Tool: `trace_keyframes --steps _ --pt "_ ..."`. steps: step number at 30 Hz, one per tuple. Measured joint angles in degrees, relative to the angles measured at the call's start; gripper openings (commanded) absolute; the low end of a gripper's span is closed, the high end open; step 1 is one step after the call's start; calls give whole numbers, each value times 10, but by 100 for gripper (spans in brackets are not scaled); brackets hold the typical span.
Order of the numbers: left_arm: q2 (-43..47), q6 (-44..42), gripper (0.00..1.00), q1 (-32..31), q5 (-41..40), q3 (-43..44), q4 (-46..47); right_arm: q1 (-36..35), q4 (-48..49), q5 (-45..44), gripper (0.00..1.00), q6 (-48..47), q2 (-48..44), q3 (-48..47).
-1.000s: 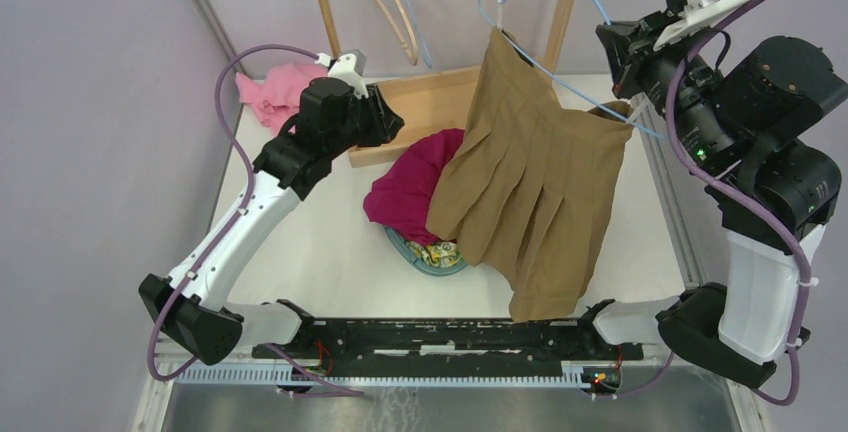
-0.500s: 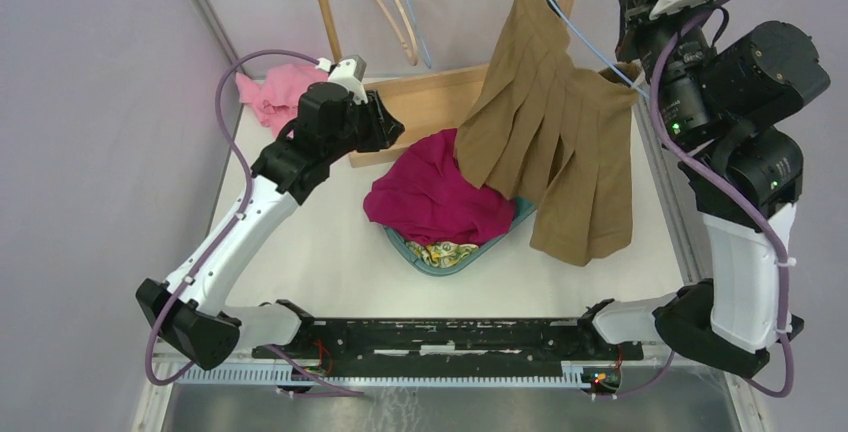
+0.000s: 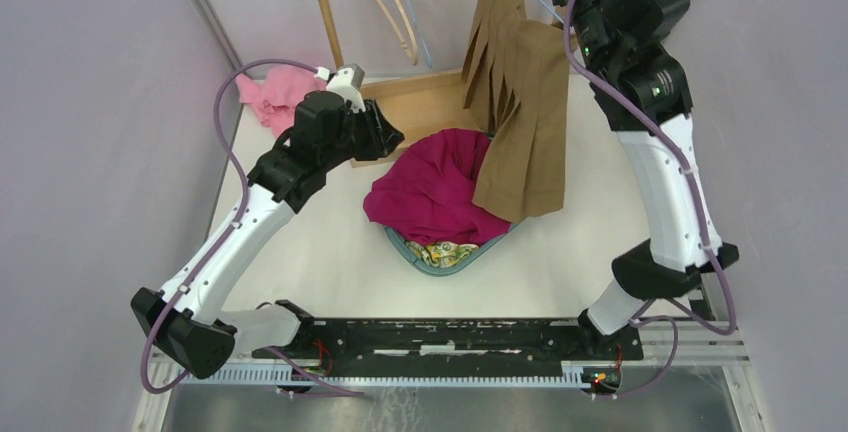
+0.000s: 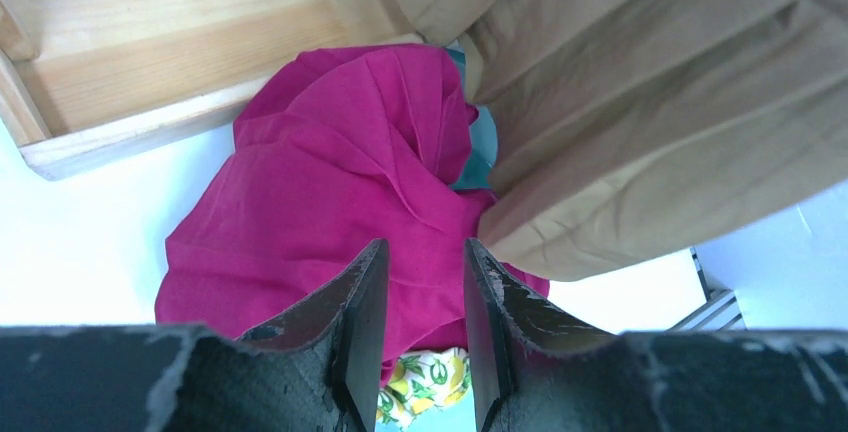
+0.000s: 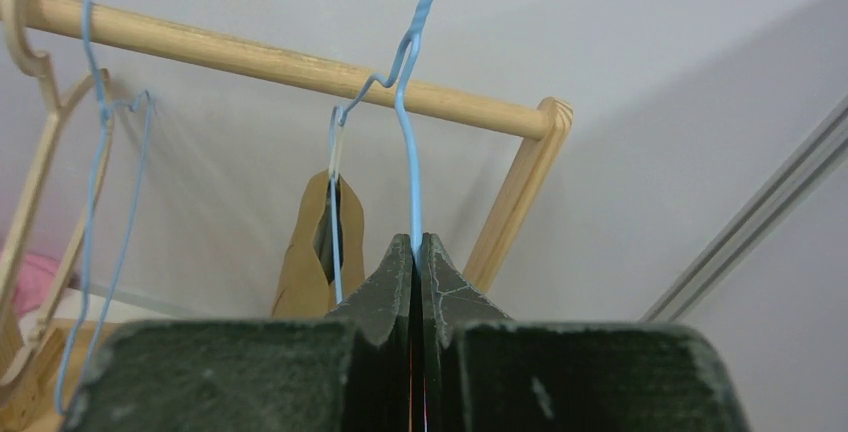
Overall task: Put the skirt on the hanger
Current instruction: Place the hanger on the clothesline.
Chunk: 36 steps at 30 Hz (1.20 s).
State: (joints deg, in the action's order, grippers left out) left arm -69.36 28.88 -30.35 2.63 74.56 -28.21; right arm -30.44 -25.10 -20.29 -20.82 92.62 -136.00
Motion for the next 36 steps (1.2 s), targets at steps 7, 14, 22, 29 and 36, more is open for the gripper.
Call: trace_keyframes --steps 7,14,22,29,36 --pt "9 0 40 0 5 -22 0 120 -17 76 1 100 114 -104" --pt "10 0 40 0 5 -28 0 175 -14 145 1 172 174 -140" --pt "11 0 40 0 4 -41 4 203 20 202 1 228 238 -142" --pt "10 0 40 0 3 -45 9 215 33 228 1 256 280 -165" --pt "1 0 40 0 3 -47 13 220 68 240 1 261 256 -100"
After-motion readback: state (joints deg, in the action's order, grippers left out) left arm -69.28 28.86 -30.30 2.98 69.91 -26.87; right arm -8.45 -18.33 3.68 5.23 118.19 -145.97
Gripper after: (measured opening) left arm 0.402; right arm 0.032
